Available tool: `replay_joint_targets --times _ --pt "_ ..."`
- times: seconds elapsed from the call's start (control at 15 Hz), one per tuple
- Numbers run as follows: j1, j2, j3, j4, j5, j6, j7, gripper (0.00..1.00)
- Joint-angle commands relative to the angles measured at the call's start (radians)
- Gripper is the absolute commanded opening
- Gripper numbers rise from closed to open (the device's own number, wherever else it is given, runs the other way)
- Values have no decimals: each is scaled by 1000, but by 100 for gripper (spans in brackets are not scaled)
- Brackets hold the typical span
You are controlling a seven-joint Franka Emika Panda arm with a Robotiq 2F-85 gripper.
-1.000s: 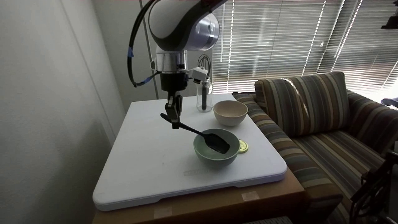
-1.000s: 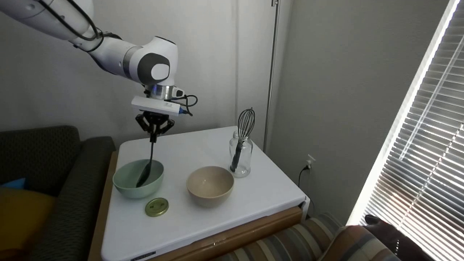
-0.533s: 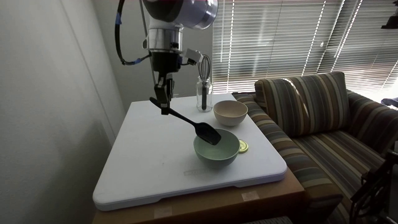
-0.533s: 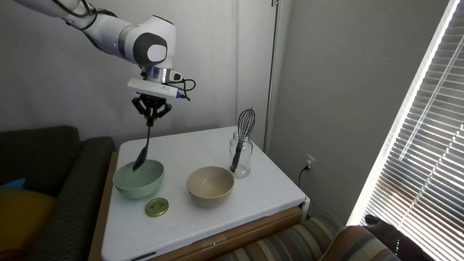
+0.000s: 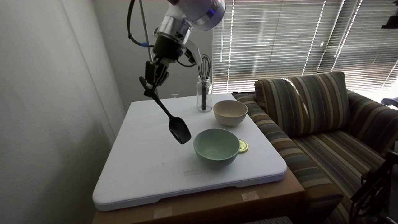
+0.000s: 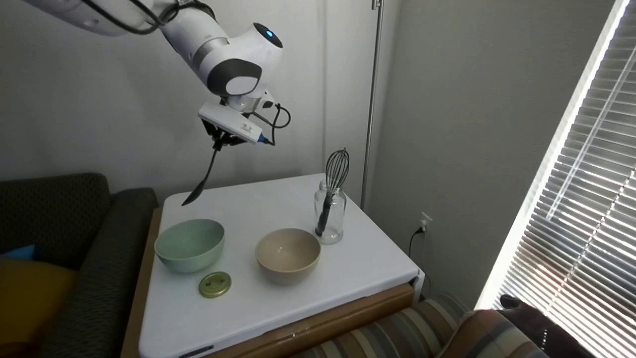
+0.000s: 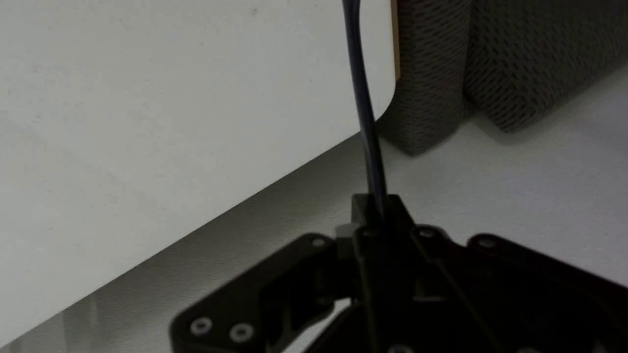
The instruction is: Put the spoon on the table
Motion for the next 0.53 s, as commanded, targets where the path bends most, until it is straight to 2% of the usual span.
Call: replay_joint_targets --times 0.0,0.47 --pt "-24 160 45 139 91 51 -3 2" --pt "-17 390 139 341 176 -15 -6 2"
